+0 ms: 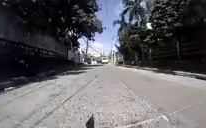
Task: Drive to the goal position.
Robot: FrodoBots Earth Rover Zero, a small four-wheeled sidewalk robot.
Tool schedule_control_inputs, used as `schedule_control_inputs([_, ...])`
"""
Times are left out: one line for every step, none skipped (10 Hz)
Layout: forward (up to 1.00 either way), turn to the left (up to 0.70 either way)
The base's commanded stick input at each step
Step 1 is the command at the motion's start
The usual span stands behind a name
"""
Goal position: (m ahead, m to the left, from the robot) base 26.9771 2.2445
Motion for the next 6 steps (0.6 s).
schedule_control_inputs([1.00,0.03])
schedule_control_inputs([1.00,0.03])
schedule_control_inputs([1.00,0.03])
schedule_control_inputs([1.00,0.03])
schedule_control_inputs([1.00,0.03])
schedule_control_inputs([1.00,0.03])
